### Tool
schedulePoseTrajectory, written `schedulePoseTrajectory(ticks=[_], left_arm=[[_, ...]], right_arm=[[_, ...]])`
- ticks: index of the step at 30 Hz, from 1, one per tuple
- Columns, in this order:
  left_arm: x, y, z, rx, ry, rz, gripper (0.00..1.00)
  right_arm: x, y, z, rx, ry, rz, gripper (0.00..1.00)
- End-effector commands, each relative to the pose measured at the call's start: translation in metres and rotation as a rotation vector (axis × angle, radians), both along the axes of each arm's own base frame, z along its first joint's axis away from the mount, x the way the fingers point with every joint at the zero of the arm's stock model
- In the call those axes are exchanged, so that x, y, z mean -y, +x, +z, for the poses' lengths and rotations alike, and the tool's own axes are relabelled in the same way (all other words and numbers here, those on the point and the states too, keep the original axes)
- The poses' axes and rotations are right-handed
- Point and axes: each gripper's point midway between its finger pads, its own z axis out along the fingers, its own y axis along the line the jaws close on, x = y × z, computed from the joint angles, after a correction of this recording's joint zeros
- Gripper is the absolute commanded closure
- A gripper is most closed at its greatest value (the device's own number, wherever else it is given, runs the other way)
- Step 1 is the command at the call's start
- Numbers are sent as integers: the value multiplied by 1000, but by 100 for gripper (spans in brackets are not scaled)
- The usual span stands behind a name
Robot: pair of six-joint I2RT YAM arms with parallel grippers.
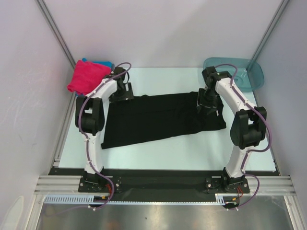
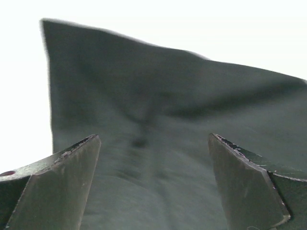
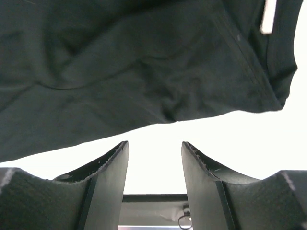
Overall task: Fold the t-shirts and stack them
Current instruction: Fold the tshirt
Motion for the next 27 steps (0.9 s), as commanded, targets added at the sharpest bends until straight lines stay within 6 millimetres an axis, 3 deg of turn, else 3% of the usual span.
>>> schedulePoseTrajectory(ticks=[1,3,6,12,15,21,25,27], left_arm=[[60,19,85,183,-173,-190,0],[89,12,98,190,-296,-258,0],[102,-2,108,191,-405,-288,0],[68,-10,100,155,-518,-145,0],[61,-9,98,154,-527,-134,0],[55,-13,103,174,-530,-141,0],[76,-27,107,181,-615,-196,0],[101,-49,101,119,-663,-285,0]], right_arm=[[9,-11,-1,10,-66,-74,46],[12,-13,-3,1,-88,-116,46],[19,-20,-7,1,-161,-151,47],[27,-17,-12,65,-204,-188,48],[30,-18,-28,30,-237,-188,49],[32,-21,-38,23,-315,-185,50],[44,-34,-39,0,-419,-196,51],[53,-38,-39,-11,-459,-222,52]])
